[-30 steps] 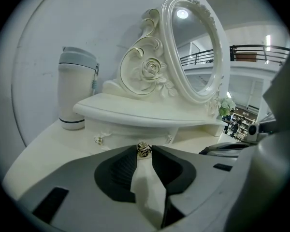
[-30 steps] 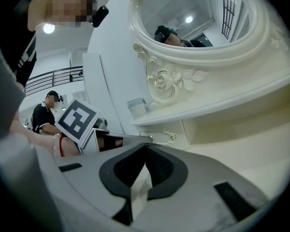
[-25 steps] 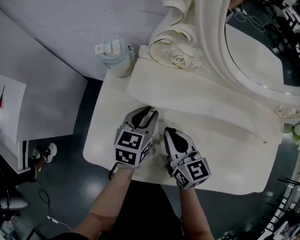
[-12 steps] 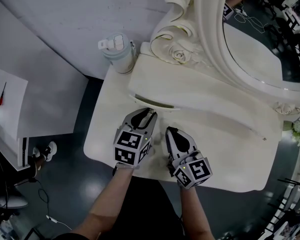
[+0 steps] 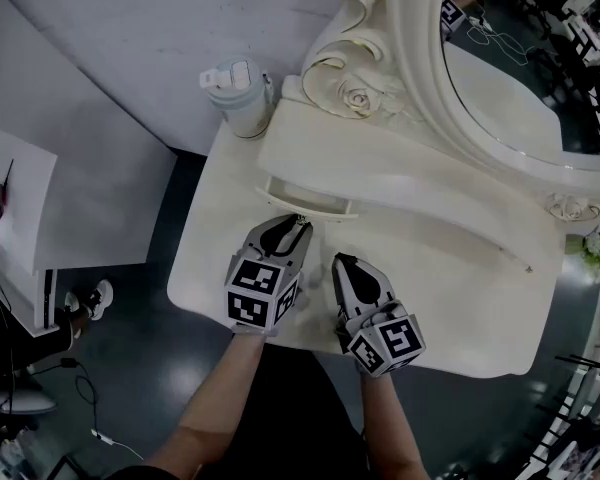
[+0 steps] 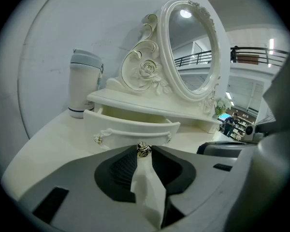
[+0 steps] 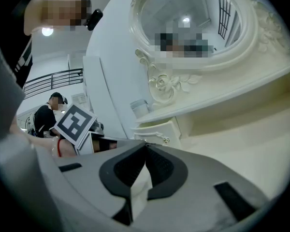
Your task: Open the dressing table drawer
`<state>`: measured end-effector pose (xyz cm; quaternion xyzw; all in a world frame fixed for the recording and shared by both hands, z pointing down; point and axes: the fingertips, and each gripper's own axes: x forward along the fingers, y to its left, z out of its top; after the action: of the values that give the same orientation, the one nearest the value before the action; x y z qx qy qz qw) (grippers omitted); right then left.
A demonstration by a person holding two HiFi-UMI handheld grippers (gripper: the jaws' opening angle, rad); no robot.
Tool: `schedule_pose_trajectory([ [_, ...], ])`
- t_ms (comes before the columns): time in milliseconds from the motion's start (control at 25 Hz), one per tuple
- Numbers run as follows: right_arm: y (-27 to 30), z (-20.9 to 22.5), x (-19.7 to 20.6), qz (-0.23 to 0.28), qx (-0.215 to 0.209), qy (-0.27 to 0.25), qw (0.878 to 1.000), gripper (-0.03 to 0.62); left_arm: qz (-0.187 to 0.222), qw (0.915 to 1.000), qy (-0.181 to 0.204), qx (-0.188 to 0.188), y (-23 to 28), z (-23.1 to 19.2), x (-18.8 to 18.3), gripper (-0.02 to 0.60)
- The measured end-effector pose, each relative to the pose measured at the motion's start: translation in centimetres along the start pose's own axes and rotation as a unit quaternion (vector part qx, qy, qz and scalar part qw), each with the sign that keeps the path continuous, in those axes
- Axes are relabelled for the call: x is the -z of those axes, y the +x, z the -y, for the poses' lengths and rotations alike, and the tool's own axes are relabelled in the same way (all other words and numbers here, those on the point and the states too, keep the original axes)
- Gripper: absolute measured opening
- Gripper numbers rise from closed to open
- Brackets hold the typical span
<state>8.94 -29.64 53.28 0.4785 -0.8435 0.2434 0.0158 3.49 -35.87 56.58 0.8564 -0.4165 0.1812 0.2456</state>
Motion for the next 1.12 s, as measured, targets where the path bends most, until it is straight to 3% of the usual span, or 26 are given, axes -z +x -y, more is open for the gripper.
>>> schedule_pose_trajectory([
  [1120,-2.1,-1.1,0.9,0.003,0.001,0.001,1.000,0.006,0.001,0.9999,-0.010,-0.003,-2.0,0.8,1.4,0.107],
])
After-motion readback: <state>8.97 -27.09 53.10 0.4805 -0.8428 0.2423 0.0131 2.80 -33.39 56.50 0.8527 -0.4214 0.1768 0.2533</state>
